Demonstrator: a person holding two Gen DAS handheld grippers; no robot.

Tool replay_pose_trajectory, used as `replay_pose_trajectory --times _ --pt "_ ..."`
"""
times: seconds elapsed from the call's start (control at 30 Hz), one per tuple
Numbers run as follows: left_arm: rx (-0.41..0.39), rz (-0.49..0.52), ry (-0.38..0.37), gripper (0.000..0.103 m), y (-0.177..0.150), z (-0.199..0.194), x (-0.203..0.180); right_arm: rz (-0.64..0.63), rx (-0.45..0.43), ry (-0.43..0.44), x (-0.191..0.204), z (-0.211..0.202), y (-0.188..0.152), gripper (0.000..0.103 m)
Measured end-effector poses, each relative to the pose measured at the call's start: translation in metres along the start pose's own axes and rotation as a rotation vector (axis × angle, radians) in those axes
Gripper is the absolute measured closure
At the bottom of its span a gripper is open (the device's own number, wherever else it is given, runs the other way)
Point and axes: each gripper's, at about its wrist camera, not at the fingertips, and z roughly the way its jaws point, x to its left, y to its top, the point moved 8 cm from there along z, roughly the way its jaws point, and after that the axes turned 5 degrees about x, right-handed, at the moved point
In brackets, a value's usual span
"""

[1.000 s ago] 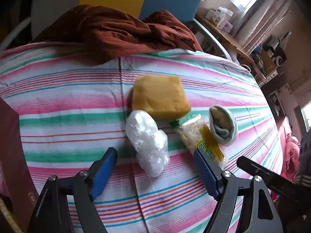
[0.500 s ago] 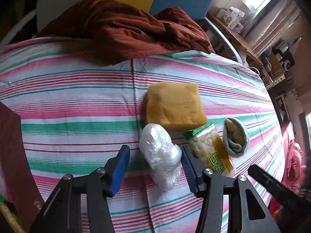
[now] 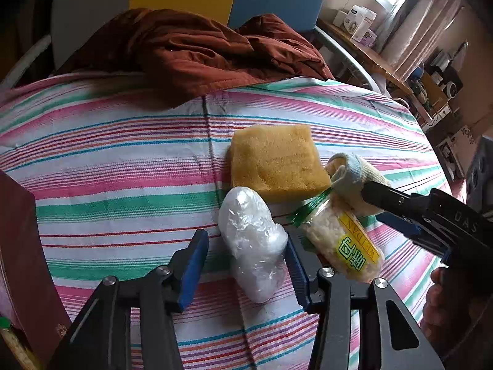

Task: Organize objects
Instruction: 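Grasp the plastic-wrapped white bundle with left gripper while right gripper grasps the cream knit glove, then carry the plastic bundle over the tray with left gripper while right gripper carries the knit glove there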

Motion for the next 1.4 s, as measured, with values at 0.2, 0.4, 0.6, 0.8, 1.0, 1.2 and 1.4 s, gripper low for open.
replay_pose_trajectory --times 0.2,0.4,0.6,0.8,1.0,1.2,1.4 --pt "-0.017 0.028 0.043 0.058 0.0 0.002 -0.002 -0.097 -0.022 -0.028 0.01 0.003 0.003 0.042" --pt "-0.032 0.039 0.073 0.068 -0.001 -0.001 0.002 -0.15 -0.033 -0.061 0.014 -0.001 0.005 0.052" --pt "-0.048 0.06 0.079 0.069 -0.004 -0.01 -0.003 -0.174 -0.056 -0.053 0.021 -0.012 0.006 0.054" --pt "-0.114 0.108 0.081 0.069 -0.008 -0.041 -0.015 -0.188 -0.076 -0.04 0.027 -0.022 0.003 0.054" --pt "-0.222 0.138 0.104 0.069 -0.018 -0.093 -0.017 -0.213 -0.097 0.003 0.04 -0.037 -0.003 0.054" --pt "-0.314 0.142 0.134 0.069 -0.038 -0.144 -0.004 -0.269 -0.095 0.044 0.064 -0.048 -0.02 0.054" --pt "-0.36 0.118 0.157 0.069 -0.059 -0.176 0.017 -0.325 -0.072 0.07 0.091 -0.051 -0.046 0.054"
